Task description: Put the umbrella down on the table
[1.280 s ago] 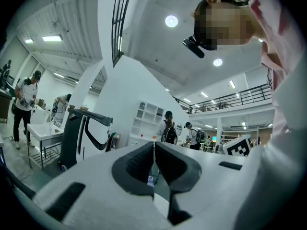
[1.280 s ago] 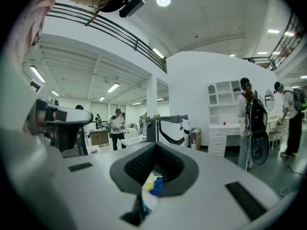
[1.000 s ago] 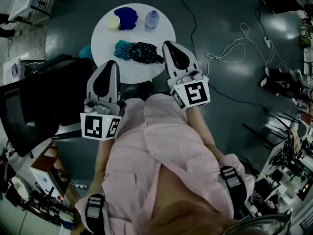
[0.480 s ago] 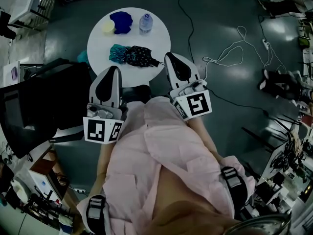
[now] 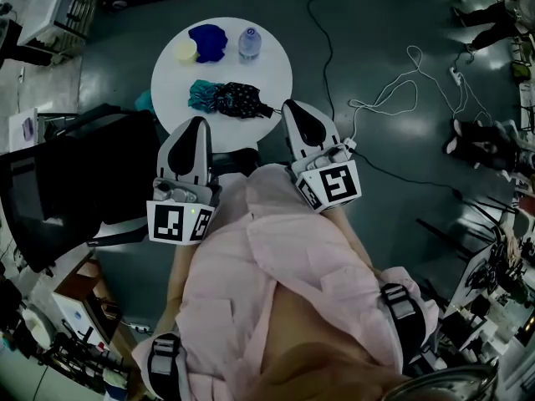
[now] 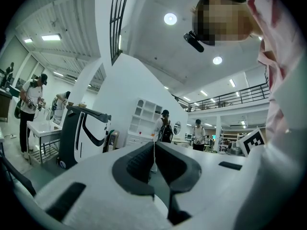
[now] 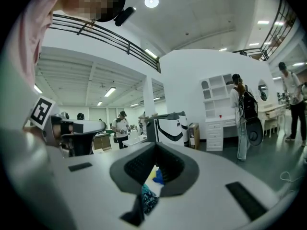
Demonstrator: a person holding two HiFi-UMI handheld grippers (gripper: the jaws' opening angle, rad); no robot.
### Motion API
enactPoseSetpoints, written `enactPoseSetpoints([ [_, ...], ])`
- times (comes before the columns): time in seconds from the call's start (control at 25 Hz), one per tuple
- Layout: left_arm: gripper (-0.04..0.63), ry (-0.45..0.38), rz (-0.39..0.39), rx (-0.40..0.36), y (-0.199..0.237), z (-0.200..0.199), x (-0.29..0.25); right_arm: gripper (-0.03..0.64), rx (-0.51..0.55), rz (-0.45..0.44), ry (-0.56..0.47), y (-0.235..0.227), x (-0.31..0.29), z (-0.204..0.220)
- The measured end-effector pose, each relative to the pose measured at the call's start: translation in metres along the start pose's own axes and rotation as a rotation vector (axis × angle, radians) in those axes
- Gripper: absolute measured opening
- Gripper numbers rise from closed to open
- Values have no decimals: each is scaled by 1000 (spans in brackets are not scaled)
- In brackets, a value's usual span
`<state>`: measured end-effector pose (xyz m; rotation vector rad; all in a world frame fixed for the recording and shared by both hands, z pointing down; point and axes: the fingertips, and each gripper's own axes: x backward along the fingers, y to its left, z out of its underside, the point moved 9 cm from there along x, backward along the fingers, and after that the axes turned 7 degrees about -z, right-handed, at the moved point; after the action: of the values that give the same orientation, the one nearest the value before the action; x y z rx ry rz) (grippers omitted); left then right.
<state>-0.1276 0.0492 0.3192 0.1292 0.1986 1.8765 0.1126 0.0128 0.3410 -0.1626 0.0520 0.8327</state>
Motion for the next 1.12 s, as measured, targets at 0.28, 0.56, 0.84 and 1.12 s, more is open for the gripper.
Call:
enactPoseSetpoints([
  [0.28, 21, -3, -16, 6, 3, 1, 0, 29, 4, 2, 3, -1, -1, 2],
  [0.56, 21, -3, -34, 17, 2, 3, 3, 29, 10, -16, 5, -1, -4, 1],
  [0.84, 21, -6, -42, 16, 3, 3, 3, 29, 17, -29, 9, 0, -6, 2],
  [1.12, 21, -5, -37, 18, 2, 3, 1, 29, 20, -28, 10, -1, -5, 2],
])
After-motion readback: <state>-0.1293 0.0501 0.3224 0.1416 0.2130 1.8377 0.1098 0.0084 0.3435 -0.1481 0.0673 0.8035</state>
